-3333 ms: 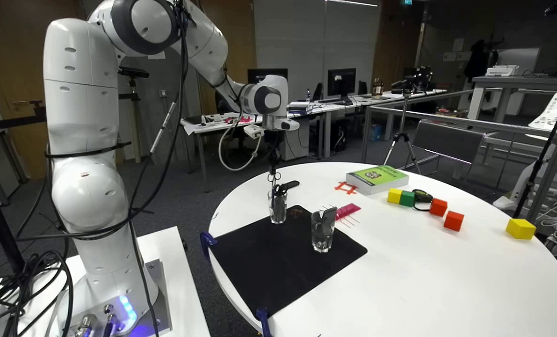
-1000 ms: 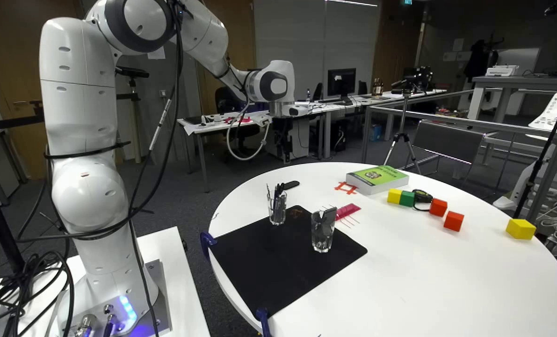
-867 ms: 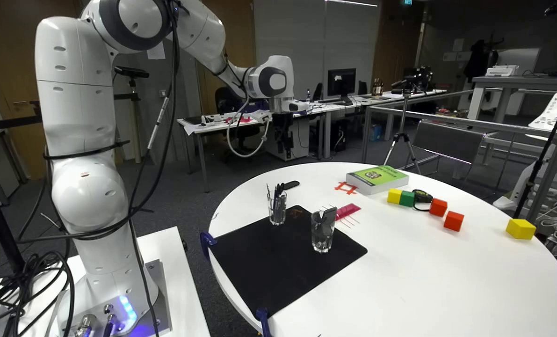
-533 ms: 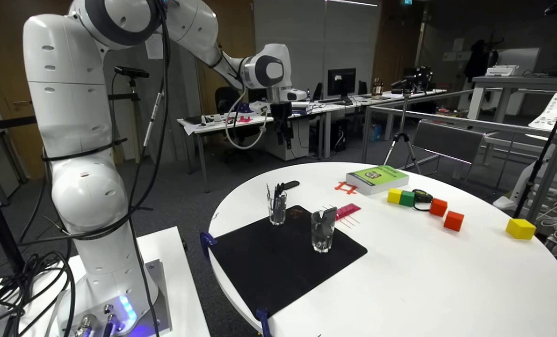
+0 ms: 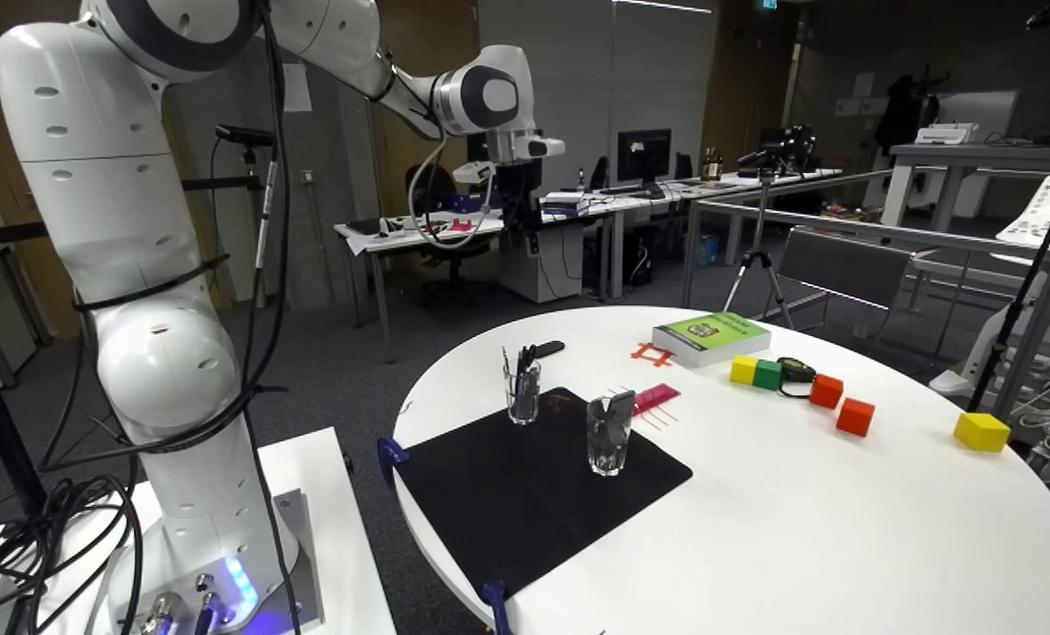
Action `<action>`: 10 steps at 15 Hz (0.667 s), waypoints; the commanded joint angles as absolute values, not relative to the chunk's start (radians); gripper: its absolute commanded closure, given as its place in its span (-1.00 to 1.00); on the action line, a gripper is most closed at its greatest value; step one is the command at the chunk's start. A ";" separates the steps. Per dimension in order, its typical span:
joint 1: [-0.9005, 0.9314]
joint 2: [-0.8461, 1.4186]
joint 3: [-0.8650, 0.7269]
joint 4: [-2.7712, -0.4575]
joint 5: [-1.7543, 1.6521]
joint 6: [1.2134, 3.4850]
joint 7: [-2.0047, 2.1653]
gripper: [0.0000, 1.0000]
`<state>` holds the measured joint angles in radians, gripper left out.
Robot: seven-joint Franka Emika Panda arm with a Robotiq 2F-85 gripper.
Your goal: Put the scissors in the other cup
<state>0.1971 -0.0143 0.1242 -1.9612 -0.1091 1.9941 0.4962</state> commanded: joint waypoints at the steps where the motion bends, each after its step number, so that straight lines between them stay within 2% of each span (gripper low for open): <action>1: 0.182 -0.101 0.141 -1.998 -0.107 1.959 0.450 -1.00; 7: 0.175 -0.159 0.151 -2.025 -0.101 1.951 0.424 -1.00; 10: 0.175 -0.113 0.160 -1.993 -0.106 1.965 0.455 -1.00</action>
<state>0.1952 -0.1128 0.1401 -1.9954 -0.1082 1.9670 0.4571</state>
